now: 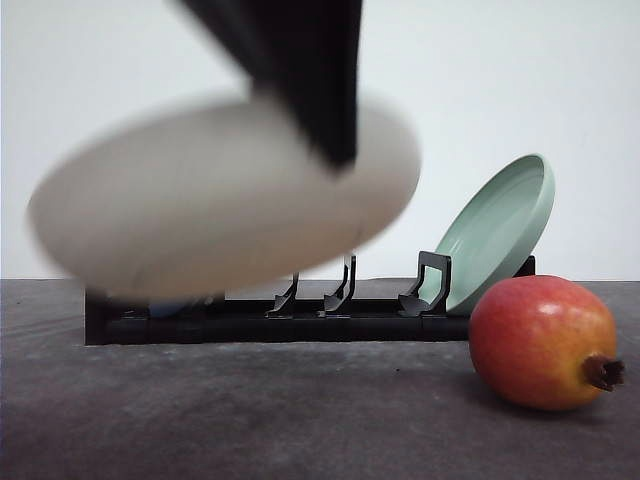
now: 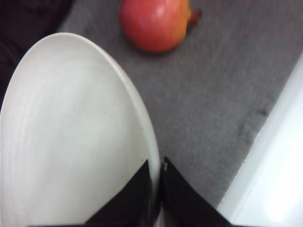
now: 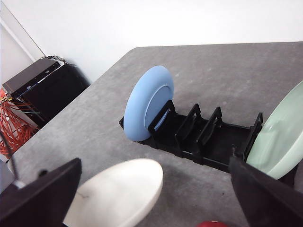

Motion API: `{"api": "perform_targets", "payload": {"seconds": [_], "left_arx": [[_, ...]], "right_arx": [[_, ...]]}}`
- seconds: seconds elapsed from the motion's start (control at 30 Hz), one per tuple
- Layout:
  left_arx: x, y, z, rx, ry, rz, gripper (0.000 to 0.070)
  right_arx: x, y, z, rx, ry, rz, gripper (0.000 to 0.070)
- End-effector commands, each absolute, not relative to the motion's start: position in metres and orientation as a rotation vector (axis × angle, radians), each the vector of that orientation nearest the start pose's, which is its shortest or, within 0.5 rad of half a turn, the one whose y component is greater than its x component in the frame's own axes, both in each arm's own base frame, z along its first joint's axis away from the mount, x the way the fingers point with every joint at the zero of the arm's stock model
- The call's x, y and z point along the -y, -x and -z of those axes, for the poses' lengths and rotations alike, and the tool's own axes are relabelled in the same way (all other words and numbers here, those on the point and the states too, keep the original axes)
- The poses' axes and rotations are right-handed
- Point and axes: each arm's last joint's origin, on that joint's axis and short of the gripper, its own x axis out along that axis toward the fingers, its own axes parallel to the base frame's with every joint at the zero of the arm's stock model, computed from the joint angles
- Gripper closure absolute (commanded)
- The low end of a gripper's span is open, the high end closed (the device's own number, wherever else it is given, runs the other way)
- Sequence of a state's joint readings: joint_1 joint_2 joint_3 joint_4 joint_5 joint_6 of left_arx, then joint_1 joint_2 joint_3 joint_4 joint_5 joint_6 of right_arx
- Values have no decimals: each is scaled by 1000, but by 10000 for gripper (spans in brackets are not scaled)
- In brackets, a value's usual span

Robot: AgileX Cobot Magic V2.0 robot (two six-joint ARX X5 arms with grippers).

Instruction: Place pomegranate in white plate

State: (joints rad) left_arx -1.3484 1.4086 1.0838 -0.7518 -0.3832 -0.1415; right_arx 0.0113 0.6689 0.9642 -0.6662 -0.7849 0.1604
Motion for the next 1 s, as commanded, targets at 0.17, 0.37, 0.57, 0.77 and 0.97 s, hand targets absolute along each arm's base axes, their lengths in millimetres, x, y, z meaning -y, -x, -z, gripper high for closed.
{"api": "perform_targets", "payload": {"seconds": [0.17,0.37,0.57,0.77,0.97], "left_arx": [[268,-66,-213,-739,-679,821,700],[274,-67,-192,-737,-727,831,700],[282,-68,-178,-755,-745,828,700],[282,-68,-177,-773,-709,808,551],[281,-69,-178,-794,-652,778,202]], "right_arx": [[-22,-111,-370,-393,-276,-765,65],[-22,-111,-369,-393,-276,-764,65],[-22,-111,-369,-393,-276,-764,65],[-22,-111,-369,-395,-277,-767,65],[-26,-112,-368,-413,-274,-802,65]]}}
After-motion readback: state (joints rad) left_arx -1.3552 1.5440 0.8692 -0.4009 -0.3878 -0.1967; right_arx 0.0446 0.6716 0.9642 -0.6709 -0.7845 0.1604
